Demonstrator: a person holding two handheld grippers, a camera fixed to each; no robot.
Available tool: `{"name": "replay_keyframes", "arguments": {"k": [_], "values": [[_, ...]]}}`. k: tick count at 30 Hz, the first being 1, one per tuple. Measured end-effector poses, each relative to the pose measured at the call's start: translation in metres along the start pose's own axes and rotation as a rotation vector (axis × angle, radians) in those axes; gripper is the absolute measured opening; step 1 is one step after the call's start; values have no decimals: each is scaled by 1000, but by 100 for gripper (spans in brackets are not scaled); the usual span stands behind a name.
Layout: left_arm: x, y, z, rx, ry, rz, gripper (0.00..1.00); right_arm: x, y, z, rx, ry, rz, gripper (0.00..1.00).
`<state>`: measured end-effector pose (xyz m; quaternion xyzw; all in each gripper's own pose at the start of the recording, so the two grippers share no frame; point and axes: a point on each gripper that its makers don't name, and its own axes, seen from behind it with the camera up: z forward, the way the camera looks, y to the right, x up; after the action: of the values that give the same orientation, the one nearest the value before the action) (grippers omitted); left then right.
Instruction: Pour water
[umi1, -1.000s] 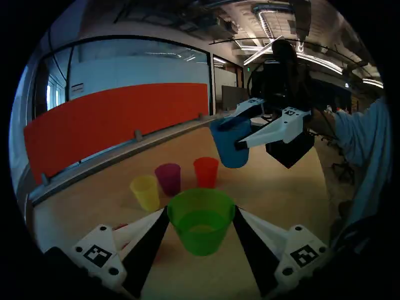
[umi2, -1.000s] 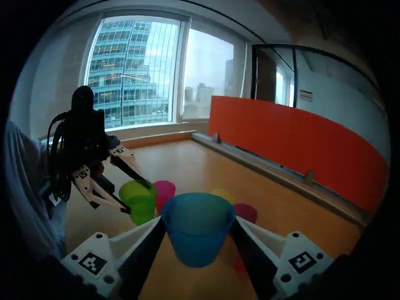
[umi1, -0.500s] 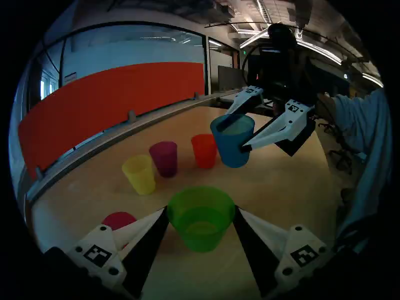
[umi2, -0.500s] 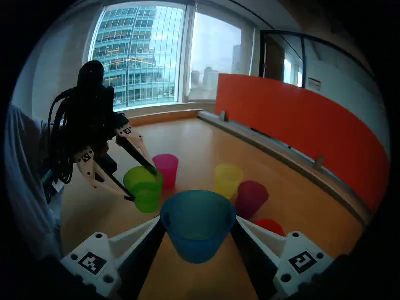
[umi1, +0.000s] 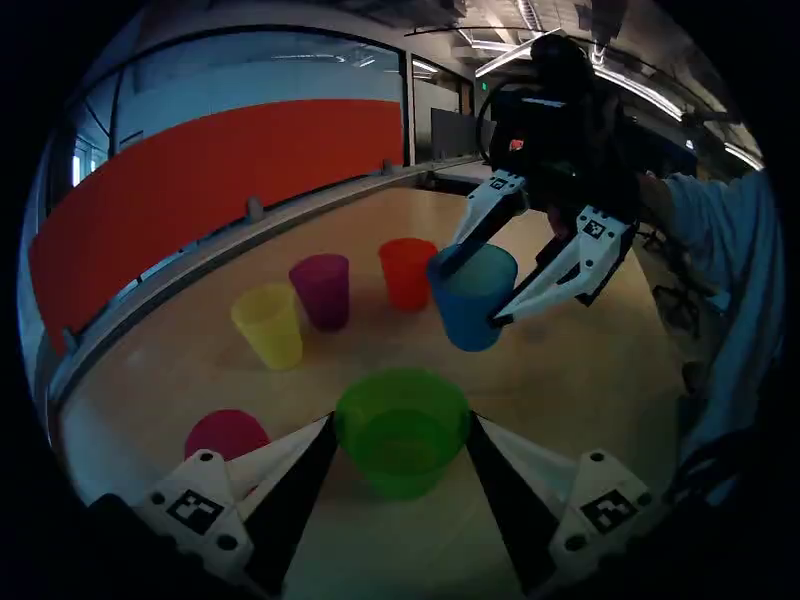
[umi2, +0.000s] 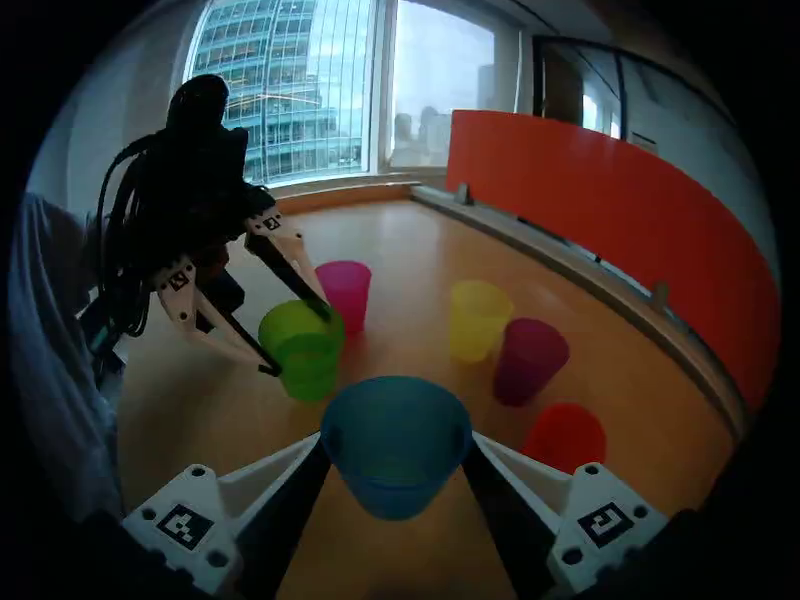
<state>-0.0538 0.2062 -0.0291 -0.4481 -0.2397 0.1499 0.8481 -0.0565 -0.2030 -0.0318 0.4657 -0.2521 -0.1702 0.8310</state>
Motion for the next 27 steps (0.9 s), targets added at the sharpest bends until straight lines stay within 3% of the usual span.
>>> {"name": "replay_keyframes", "arguments": {"k": [15, 27], "values": [[-9, -2, 10, -7, -23, 9, 89, -17, -5, 7, 10, -38, -3, 91], [-16, -4, 6, -3, -15, -11, 89, -22, -9, 10, 9, -39, -2, 91]]}}
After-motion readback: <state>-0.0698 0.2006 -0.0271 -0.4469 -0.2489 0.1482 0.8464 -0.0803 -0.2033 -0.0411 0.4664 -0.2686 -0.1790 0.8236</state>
